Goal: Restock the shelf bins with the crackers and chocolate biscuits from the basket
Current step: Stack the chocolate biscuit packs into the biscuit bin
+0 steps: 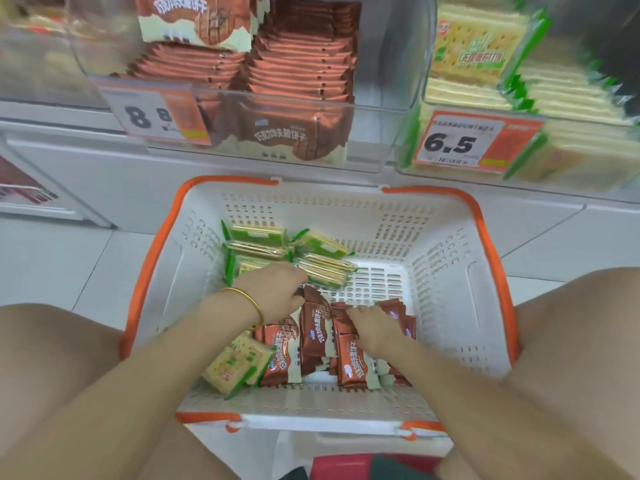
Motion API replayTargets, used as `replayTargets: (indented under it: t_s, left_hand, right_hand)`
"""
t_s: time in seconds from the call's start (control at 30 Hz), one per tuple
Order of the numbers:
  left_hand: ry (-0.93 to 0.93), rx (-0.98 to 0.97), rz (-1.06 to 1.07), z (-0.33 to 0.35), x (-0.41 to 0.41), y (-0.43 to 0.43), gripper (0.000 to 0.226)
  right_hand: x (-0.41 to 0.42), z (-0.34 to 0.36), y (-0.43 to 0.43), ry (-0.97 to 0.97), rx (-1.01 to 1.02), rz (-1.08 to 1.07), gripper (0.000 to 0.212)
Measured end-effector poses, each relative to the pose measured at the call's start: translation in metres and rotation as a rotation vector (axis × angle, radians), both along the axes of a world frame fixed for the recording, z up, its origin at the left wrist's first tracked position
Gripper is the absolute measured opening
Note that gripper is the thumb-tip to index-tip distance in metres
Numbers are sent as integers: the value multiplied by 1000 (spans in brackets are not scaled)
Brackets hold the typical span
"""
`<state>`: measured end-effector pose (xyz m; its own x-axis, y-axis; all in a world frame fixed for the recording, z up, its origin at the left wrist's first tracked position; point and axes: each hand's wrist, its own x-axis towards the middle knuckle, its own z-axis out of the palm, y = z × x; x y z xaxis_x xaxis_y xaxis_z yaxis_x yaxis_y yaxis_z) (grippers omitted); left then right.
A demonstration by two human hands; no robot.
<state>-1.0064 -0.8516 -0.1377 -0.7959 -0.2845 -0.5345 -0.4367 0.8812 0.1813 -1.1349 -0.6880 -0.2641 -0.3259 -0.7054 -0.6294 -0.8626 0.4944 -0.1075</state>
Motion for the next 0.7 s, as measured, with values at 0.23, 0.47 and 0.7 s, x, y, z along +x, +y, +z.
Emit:
replayTargets:
  t_s: [0.23, 0.47, 0.7]
  left_hand:
    - [2, 25, 9, 1, 2, 2, 39]
    - [-24, 109, 26, 5, 6, 6, 42]
    - [309, 464, 293, 74, 6, -25, 31]
  right_hand:
    - [-7, 19, -8, -14, -16, -19, 41]
    - [-17, 73, -26, -259, -33, -22, 17]
    - [-22, 211, -52, -810, -646, -481, 18]
